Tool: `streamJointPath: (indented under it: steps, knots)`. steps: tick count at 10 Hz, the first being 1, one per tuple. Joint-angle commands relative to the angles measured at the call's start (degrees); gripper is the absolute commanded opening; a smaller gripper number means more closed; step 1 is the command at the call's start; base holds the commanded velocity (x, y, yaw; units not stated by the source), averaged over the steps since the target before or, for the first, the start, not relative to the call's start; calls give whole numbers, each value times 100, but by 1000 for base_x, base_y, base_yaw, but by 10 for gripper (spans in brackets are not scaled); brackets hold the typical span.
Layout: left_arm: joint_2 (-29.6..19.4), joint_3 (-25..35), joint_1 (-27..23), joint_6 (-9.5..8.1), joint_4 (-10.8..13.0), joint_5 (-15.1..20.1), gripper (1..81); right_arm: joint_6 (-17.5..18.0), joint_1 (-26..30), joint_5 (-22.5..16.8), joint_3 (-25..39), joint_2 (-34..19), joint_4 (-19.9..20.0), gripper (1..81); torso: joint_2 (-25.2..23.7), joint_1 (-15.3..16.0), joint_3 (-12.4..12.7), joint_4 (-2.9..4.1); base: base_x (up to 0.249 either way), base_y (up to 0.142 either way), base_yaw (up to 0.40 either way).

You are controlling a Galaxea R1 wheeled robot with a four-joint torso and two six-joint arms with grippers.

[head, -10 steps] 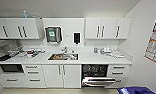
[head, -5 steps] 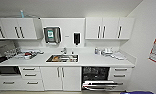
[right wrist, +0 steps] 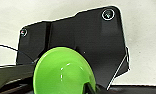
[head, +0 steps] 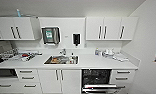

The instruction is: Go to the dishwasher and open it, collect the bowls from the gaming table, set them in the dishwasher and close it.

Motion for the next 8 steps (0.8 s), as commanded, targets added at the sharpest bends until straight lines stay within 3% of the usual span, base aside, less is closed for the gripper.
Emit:
streamJointPath:
  steps: [1, 8]
  knots:
    - [-36, -16, -303, 32, -12, 320, 10, -11, 286, -268, 27, -46, -28, 10, 0, 0, 0, 0, 163, 0, 0]
    - [-36, -16, -286, 32, -12, 329, 10, -11, 295, -276, 10, -38, -28, 10, -5, -9, 0, 0, 162, 0, 0]
